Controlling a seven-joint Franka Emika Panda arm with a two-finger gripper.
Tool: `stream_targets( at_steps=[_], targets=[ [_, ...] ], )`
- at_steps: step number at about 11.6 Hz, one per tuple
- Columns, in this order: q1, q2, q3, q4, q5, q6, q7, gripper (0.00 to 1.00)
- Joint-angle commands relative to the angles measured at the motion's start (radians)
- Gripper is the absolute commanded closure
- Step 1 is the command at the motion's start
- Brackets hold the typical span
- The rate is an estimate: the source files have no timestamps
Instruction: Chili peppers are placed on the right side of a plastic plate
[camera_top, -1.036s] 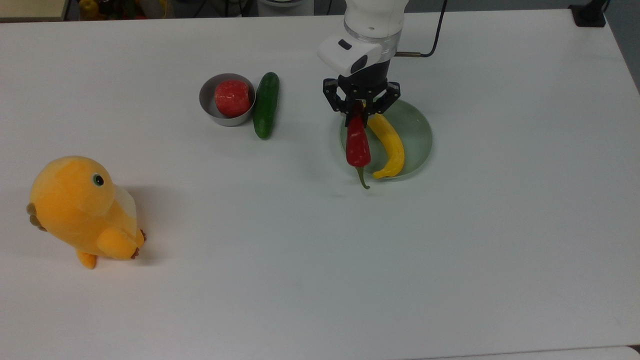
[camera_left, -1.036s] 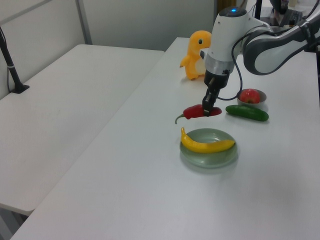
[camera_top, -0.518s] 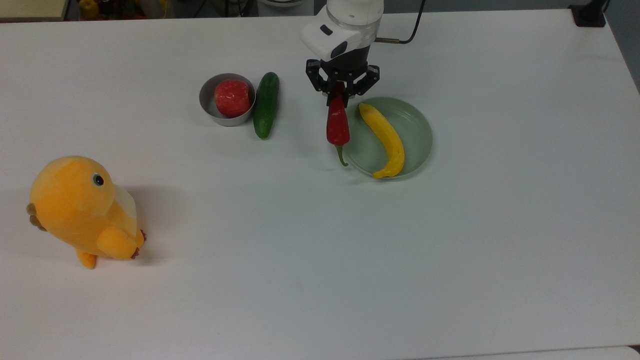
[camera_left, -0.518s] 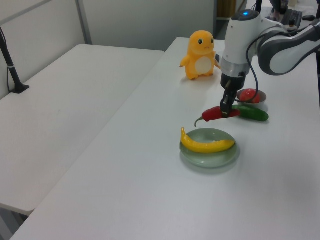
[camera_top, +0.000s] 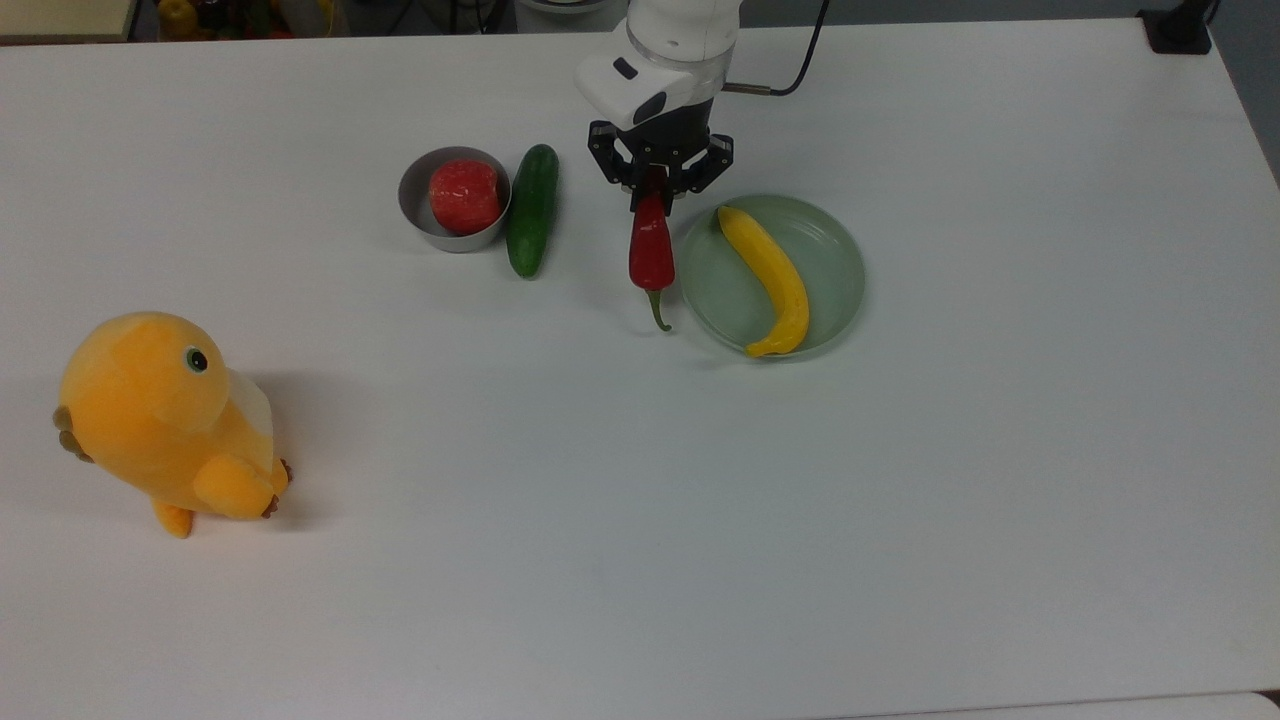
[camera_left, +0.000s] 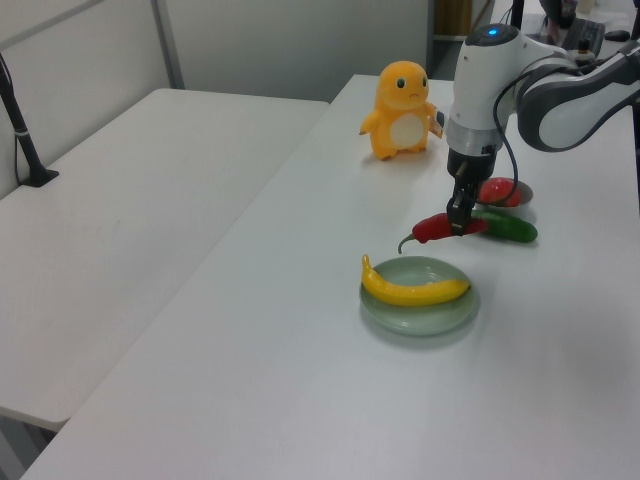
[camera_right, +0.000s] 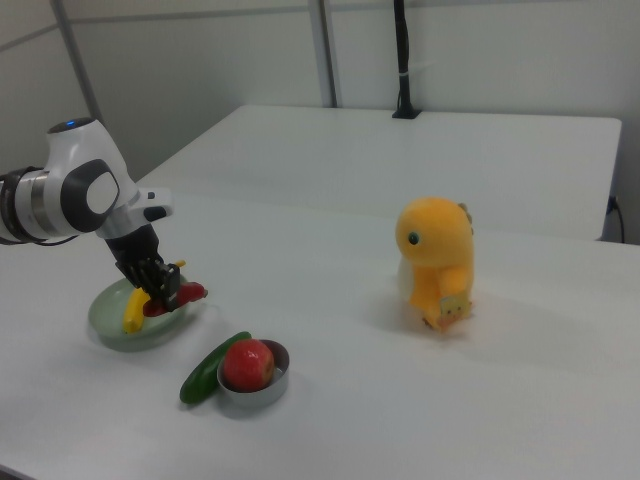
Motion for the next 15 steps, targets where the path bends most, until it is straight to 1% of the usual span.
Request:
stream_targets(
  at_steps=[1, 2, 3, 7, 9, 10, 11, 12, 13, 14, 15],
  targets=[
    [0.0, 0.037, -0.005, 0.012, -0.015, -0.001, -0.045, 0.57],
    [-0.004, 0.038, -0.005, 0.013, -0.015, -0.001, -0.045, 0.14],
    [-0.004, 0.035, -0.005, 0.013, -0.015, -0.002, -0.045, 0.0],
    [-0.006, 0.031, -0.005, 0.032, -0.009, -0.016, -0.052, 0.0],
    [-0.007, 0.005, -0.005, 0.038, -0.009, -0.018, -0.057, 0.0],
    [-0.018, -0.011, -0.005, 0.061, -0.009, -0.03, -0.056, 0.0],
    [-0.023, -0.018, -0.005, 0.109, -0.009, -0.1, -0.068, 0.0],
    [-0.027, -0.028, -0.006, 0.172, -0.001, -0.181, -0.132, 0.0],
    [-0.047, -0.037, -0.008, 0.243, 0.023, -0.273, -0.201, 0.0],
    [-0.065, -0.044, -0.023, 0.309, 0.098, -0.354, -0.241, 0.0],
    [-0.067, -0.061, -0.073, 0.35, 0.152, -0.392, -0.256, 0.0]
  ],
)
